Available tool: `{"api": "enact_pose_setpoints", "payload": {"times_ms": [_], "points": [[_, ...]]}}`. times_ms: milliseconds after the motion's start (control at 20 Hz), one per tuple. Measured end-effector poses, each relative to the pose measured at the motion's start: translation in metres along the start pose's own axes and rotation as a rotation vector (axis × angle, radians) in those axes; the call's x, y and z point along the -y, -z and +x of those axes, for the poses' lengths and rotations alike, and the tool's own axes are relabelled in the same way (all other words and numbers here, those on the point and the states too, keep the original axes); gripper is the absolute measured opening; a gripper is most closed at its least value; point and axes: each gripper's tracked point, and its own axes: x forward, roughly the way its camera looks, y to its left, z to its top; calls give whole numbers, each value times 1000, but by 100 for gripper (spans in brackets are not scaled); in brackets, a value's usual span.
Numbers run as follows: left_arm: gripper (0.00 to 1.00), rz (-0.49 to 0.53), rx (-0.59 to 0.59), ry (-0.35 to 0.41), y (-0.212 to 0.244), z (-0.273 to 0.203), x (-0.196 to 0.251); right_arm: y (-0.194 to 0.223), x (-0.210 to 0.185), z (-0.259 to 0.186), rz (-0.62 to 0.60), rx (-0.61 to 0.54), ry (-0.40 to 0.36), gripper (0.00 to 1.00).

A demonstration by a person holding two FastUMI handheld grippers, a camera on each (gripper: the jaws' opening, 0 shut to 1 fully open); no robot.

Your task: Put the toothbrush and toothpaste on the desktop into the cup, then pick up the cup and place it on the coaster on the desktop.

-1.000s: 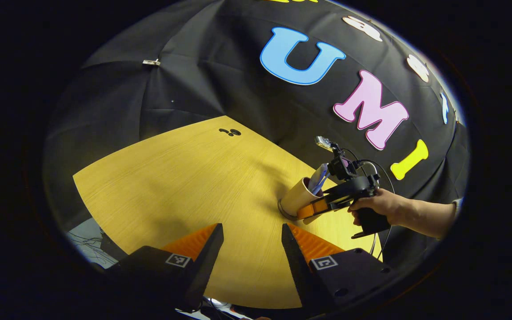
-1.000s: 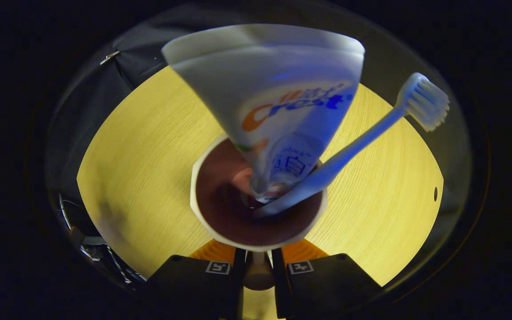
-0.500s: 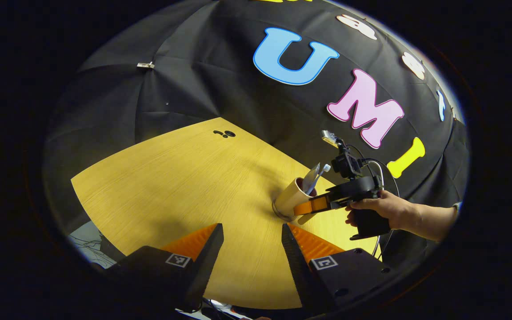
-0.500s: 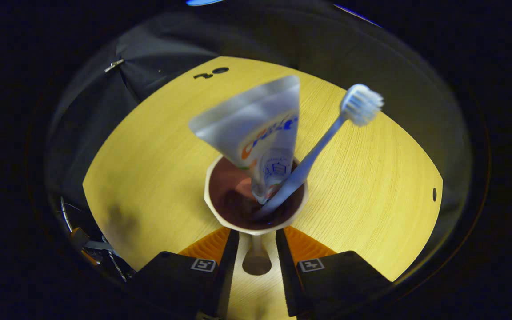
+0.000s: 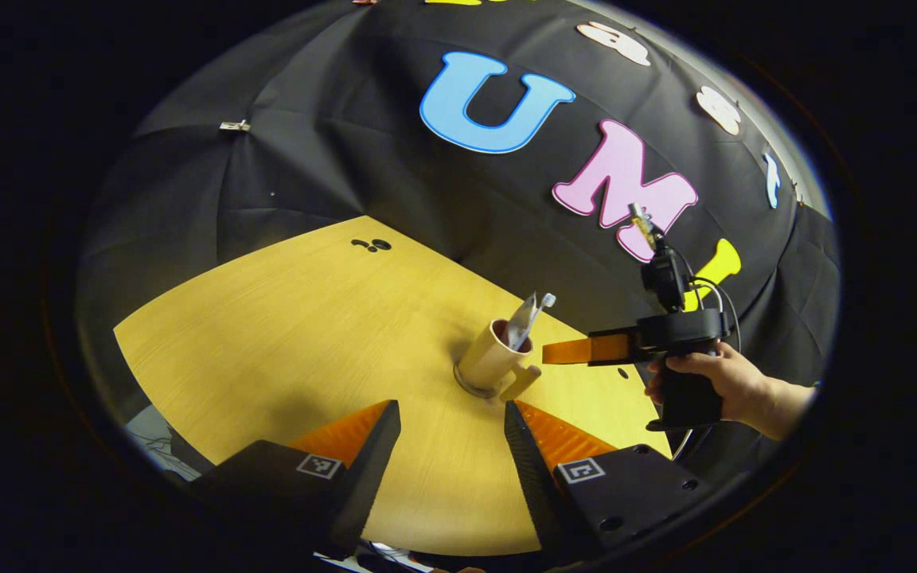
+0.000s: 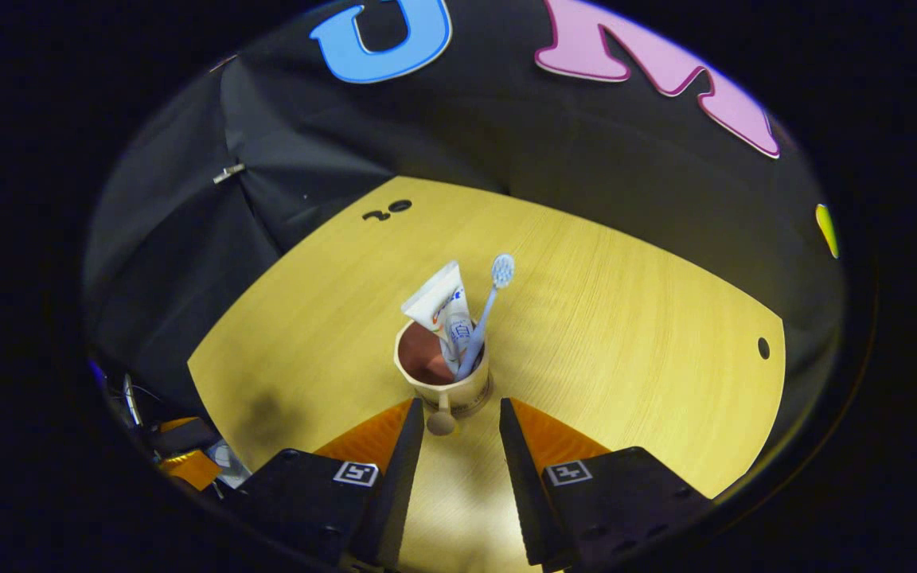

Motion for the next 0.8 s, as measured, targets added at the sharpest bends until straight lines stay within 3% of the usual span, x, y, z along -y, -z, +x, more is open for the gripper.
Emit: {"api": "enact_pose_setpoints", "payload": {"times_ms": [350,600,800], "points": [[83,44,-18,63,12,6,48,-15,8,-93,24,244,-11,63],[83,86,-4,116,-8,11,94,0,23,-140,55,320,18,62],[83,185,17,164,-19,14,128,15,28,-167,58,374,57,62]]}}
